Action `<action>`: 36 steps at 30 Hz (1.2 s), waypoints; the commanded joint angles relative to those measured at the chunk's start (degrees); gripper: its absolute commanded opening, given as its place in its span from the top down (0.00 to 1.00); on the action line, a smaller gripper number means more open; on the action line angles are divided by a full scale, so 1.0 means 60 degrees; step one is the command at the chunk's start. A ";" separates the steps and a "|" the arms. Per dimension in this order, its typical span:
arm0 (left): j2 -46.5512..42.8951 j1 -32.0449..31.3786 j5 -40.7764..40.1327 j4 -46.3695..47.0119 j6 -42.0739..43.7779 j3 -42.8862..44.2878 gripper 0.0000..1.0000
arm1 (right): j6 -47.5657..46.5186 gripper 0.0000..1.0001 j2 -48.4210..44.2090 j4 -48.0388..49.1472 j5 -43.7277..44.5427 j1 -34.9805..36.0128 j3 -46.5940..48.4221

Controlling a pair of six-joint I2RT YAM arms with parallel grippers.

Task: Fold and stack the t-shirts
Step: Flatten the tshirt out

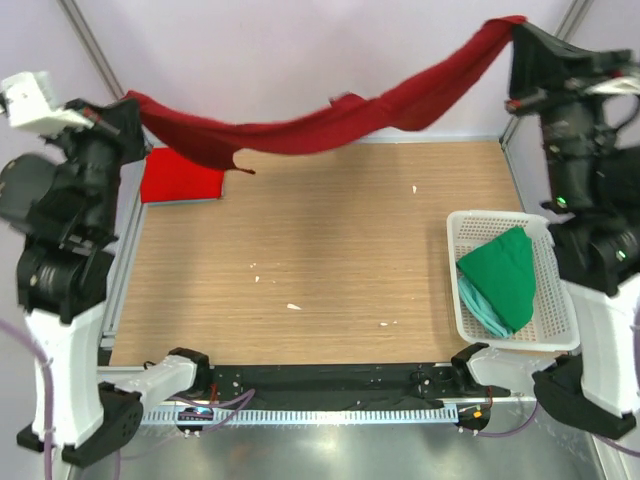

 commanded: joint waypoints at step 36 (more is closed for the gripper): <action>0.4499 0.0826 -0.1249 0.4513 0.1837 -0.7287 1.00 | 0.0525 0.99 0.5268 0.4345 -0.0247 -0.1076 -0.5335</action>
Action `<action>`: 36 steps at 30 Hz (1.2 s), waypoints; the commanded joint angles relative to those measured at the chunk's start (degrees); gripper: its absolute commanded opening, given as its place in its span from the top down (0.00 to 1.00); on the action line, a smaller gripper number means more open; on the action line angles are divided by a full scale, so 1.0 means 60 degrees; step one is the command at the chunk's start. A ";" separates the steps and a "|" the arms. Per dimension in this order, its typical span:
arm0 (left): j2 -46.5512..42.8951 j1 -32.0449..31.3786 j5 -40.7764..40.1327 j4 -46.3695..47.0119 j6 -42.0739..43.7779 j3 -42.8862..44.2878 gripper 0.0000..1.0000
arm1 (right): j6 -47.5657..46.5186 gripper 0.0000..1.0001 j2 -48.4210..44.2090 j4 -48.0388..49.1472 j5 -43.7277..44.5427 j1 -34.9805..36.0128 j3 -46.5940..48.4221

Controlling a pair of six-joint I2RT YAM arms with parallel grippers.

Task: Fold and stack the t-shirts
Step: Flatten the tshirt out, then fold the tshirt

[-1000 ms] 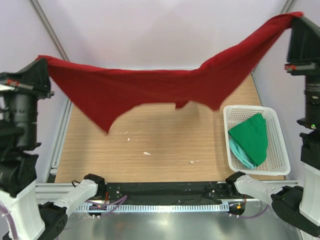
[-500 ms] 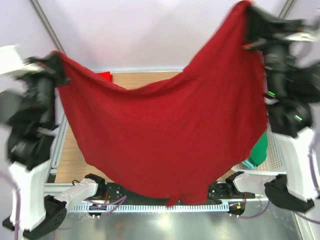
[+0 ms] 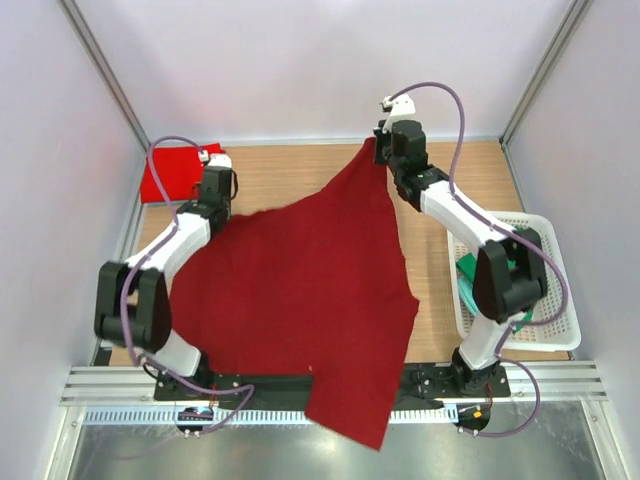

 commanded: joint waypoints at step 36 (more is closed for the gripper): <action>0.4216 0.3736 0.4405 0.1230 -0.2628 0.3502 1.00 | 0.0570 0.99 -0.1635 -0.2069 -0.1715 -0.0466 -0.1203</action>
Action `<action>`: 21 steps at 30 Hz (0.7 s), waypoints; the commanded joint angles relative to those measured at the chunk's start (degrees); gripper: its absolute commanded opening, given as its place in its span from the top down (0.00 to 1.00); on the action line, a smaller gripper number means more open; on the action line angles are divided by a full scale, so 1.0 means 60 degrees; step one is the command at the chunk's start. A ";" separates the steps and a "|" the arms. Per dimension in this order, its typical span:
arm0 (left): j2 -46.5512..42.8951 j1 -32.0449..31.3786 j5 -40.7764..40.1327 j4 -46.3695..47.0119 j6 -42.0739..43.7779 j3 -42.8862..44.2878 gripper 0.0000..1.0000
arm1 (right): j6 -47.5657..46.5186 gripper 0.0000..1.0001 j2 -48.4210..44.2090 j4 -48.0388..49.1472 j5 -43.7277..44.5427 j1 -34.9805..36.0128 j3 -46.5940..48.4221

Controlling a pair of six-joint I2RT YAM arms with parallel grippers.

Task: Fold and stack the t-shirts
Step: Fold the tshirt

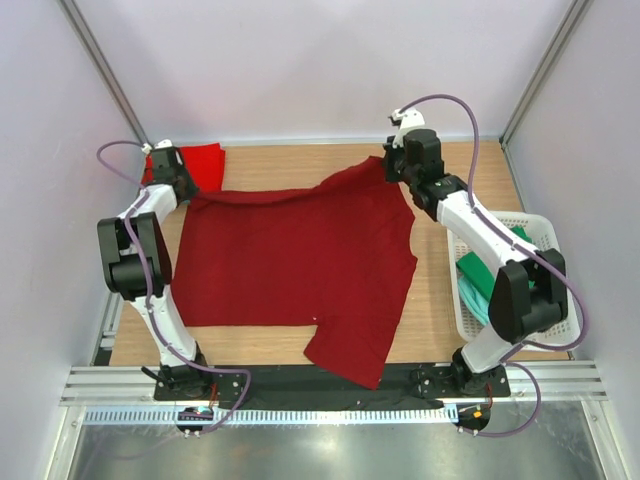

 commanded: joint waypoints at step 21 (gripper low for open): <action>-0.0922 0.0515 0.1499 -0.0873 0.0342 0.0495 1.00 | 0.1518 0.99 -0.2761 -0.2737 -0.0153 -0.0006 -0.1996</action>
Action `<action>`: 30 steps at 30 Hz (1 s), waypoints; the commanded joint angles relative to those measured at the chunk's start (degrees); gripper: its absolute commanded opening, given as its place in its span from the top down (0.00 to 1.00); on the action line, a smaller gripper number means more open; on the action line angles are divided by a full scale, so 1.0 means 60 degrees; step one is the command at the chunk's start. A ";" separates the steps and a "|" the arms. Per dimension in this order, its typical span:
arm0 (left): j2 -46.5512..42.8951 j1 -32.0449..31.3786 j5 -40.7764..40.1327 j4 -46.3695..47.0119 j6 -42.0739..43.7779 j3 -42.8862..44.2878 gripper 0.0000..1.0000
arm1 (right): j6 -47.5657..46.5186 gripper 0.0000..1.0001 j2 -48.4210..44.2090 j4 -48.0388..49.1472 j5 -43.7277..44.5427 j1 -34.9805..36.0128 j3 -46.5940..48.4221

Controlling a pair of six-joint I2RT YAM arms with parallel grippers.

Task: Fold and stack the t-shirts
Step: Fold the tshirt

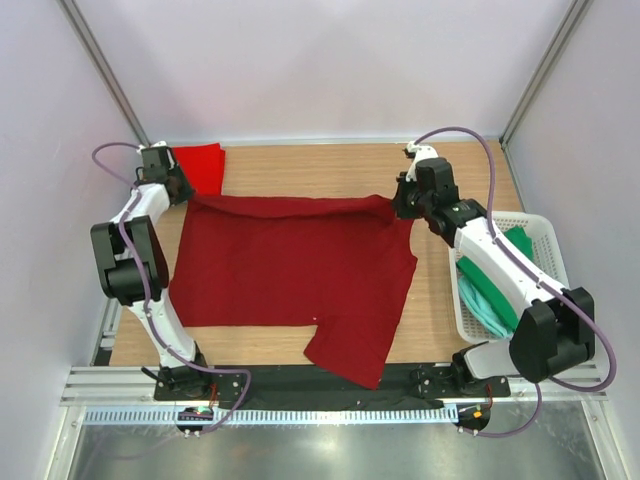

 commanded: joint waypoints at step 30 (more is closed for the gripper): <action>-0.1194 0.0773 0.0069 -0.0357 0.1535 -0.1220 0.96 | 0.0675 0.99 -0.1471 -0.2009 -0.1914 0.0005 -0.1296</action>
